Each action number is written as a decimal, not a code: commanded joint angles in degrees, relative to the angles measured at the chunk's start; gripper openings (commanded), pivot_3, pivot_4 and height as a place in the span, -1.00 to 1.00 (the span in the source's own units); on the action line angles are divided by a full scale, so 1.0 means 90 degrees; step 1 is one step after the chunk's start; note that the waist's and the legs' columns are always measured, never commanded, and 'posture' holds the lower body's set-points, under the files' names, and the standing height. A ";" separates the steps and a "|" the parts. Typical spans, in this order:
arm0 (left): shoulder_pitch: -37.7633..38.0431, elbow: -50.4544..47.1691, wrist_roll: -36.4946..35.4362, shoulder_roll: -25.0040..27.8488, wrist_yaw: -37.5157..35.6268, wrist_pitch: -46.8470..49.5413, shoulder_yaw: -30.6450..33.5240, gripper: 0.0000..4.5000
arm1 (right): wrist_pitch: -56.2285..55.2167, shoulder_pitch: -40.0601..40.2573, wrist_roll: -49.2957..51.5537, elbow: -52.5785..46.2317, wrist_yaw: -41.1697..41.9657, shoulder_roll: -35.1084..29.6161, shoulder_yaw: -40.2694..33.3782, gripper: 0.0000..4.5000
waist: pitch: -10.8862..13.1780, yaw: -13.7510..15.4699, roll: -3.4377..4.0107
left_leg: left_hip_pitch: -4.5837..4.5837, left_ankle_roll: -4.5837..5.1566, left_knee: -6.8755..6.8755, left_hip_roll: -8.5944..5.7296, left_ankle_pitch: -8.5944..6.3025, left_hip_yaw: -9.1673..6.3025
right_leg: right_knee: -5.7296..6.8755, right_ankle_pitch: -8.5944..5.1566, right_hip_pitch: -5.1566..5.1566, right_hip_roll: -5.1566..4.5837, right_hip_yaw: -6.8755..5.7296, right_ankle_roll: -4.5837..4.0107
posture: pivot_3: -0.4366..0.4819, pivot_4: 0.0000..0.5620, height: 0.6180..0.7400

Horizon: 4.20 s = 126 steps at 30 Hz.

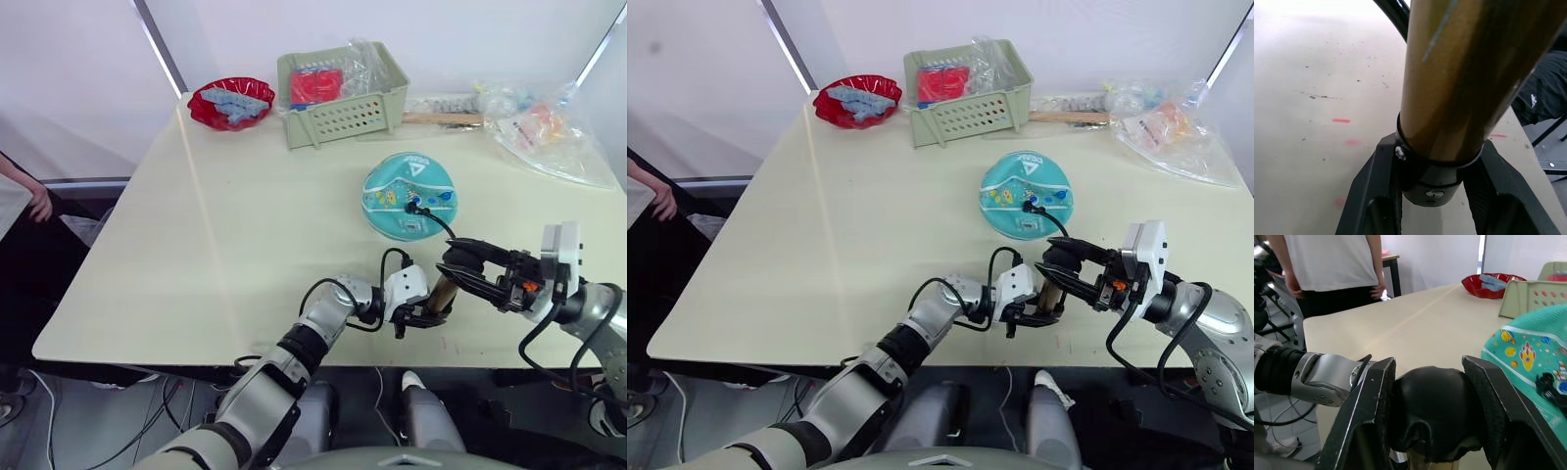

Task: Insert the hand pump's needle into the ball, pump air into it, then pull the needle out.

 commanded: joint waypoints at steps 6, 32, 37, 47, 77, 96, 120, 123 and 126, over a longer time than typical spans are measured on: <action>-0.0189 0.0829 0.0395 -0.0066 0.0412 -0.0341 0.0100 -0.47 | -0.0528 0.0158 -0.0052 0.0067 0.0172 0.0005 -0.0403 -0.25 | 0.0000 -0.0001 0.0000 | 0.0002 0.0000 0.0003 0.0000 0.0000 0.0000 | 0.0001 0.0001 0.0001 0.0000 0.0000 0.0002 | -0.05 -0.47 0.95; -0.0345 0.1919 0.0625 -0.0157 0.0493 -0.0382 0.0168 -0.47 | -0.0095 -0.0277 0.0757 0.0033 0.0217 -0.0307 -0.1162 -0.25 | -0.0005 -0.0013 -0.0010 | 0.0001 0.0000 0.0013 0.0002 0.0000 0.0000 | 0.0001 0.0008 0.0004 0.0002 0.0000 0.0010 | -0.05 -0.47 0.95; -0.0332 0.1960 0.0623 -0.0158 0.0502 -0.0394 0.0177 -0.47 | -0.0025 -0.0317 0.0837 0.0032 0.0218 -0.0312 -0.1229 -0.25 | -0.0007 -0.0011 -0.0013 | 0.0004 0.0000 0.0013 0.0003 0.0000 0.0001 | 0.0002 0.0010 0.0004 0.0003 0.0001 0.0007 | -0.05 -0.47 0.95; -0.0311 0.2128 0.0678 -0.0210 0.0512 -0.0473 0.0174 -0.47 | 0.0845 -0.1195 0.1937 0.0166 -0.0352 -0.1057 -0.1929 -0.25 | -0.0006 -0.0018 -0.0017 | 0.0004 0.0000 0.0019 0.0004 0.0000 0.0005 | 0.0002 0.0015 0.0004 0.0002 0.0004 0.0004 | -0.05 -0.47 0.95; -0.0418 0.2478 0.0775 -0.0288 0.0526 -0.0686 0.0282 -0.47 | 0.1948 -0.1032 0.2404 0.0075 -0.0810 -0.1563 -0.1845 -0.25 | -0.0074 -0.0006 -0.0102 | -0.0002 0.0002 0.0056 0.0031 -0.0002 0.0007 | 0.0001 0.0030 0.0015 0.0012 -0.0005 0.0005 | -0.05 -0.47 0.95; -0.0413 0.2648 0.0878 -0.0294 0.0547 -0.1040 0.0337 -0.47 | 0.0708 0.0183 0.0228 0.0755 -0.0717 -0.0337 0.0027 -0.25 | -0.0189 -0.0009 -0.0171 | 0.0013 -0.0001 0.0058 0.0064 -0.0004 -0.0004 | -0.0005 0.0024 0.0029 0.0037 -0.0018 -0.0021 | -0.05 -0.47 0.95; -0.0447 0.2785 0.0980 -0.0273 0.0618 -0.1077 0.0374 -0.47 | 0.1135 -0.0675 0.1667 0.0400 -0.0648 -0.0853 -0.1461 -0.25 | -0.0141 -0.0003 -0.0111 | -0.0006 -0.0001 0.0058 0.0060 -0.0004 -0.0004 | -0.0008 0.0015 0.0016 0.0032 -0.0020 -0.0003 | -0.05 -0.47 0.95; -0.0461 0.2810 0.1003 -0.0287 0.0640 -0.1088 0.0385 -0.47 | 0.1443 -0.0954 0.2117 0.0410 -0.0674 -0.1157 -0.1812 -0.25 | -0.0125 -0.0001 -0.0106 | -0.0010 -0.0001 0.0059 0.0057 -0.0003 -0.0001 | -0.0008 0.0018 0.0012 0.0029 -0.0019 -0.0001 | -0.05 -0.47 0.95; -0.0467 0.2817 0.1018 -0.0299 0.0649 -0.1092 0.0388 -0.47 | 0.1708 -0.1121 0.2422 0.0453 -0.0690 -0.1398 -0.2039 -0.25 | -0.0124 0.0001 -0.0106 | -0.0012 -0.0001 0.0058 0.0058 -0.0003 -0.0002 | -0.0009 0.0018 0.0011 0.0029 -0.0020 0.0000 | -0.05 -0.47 0.95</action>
